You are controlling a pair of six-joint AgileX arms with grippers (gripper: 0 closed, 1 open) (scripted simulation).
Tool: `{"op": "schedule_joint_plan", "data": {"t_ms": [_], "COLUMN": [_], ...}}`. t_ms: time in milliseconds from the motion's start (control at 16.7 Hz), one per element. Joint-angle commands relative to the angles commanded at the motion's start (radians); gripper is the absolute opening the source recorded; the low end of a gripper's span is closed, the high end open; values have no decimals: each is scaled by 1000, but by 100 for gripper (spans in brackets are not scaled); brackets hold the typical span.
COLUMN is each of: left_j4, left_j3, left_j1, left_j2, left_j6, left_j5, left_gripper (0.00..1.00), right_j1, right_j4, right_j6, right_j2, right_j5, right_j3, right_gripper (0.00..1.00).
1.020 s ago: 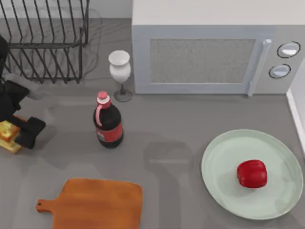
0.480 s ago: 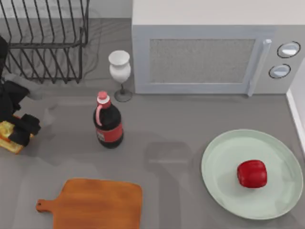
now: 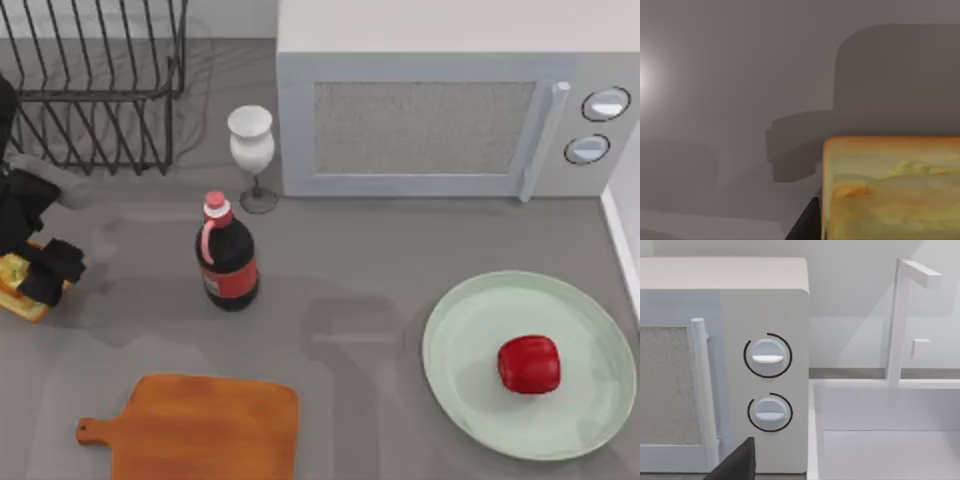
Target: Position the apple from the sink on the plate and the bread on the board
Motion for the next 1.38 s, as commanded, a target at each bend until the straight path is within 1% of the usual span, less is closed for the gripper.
{"op": "schedule_joint_plan", "data": {"t_ms": [300,420,960,1380], "left_j4": [-10,-44,-356,-372], "left_j3": [5,28,233,240], "left_j1": [-3,-3,-5,-11], "left_j2": [-13,-23,-128,-134], "left_j6": [-3,-2,-6,-16], "left_j5": [7,6,6,5], "left_gripper": [0,0,0,0], "right_j1": [0,0,0,0], "right_j4": [0,0,0,0], "right_j6": [0,0,0,0], "right_j2": [0,0,0,0], "right_j5": [0,0,0,0], "right_j3": [0,0,0,0], "right_gripper": [100,100,100,100]}}
